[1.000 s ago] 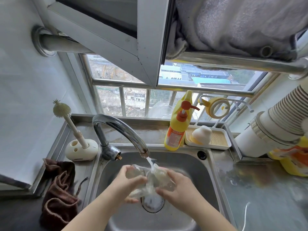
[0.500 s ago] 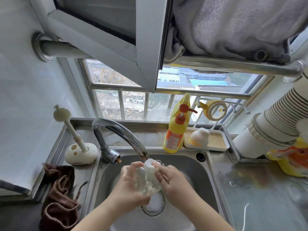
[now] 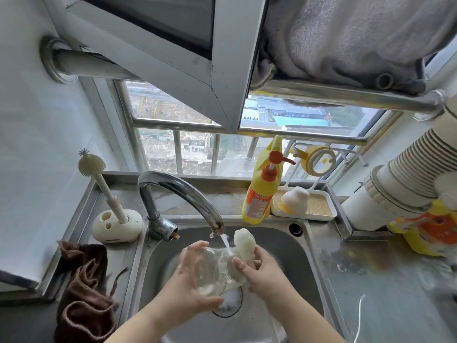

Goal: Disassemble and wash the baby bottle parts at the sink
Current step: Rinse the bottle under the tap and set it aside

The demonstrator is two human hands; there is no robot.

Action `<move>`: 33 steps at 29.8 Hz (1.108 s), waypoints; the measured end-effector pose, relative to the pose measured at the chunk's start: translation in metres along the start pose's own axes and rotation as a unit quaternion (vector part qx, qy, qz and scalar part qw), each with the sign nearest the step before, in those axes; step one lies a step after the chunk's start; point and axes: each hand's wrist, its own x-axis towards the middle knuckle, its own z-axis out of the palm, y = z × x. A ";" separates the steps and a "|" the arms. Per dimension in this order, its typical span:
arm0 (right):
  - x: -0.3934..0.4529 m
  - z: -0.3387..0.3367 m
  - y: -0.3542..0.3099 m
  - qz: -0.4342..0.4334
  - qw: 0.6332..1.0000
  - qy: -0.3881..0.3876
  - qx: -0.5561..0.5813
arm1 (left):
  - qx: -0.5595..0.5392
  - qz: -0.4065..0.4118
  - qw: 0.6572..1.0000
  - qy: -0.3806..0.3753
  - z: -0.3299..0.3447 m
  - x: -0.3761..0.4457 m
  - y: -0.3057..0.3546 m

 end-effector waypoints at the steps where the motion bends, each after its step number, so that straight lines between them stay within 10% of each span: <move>1: -0.001 0.002 0.000 -0.005 1.000 0.004 0.011 | -0.015 -0.027 0.999 -0.018 -0.002 0.000 0.002; 18: -0.027 0.009 -0.014 -0.122 0.971 0.041 -0.204 | 0.194 -0.114 0.968 -0.109 -0.031 0.021 0.031; 25: -0.032 0.003 -0.009 -0.235 0.882 0.070 -0.403 | 0.152 -0.121 0.976 -0.102 -0.023 0.028 0.031; 33: -0.034 -0.001 -0.016 -0.232 0.897 0.071 -0.370 | 0.073 -0.130 0.985 -0.084 -0.014 0.025 0.025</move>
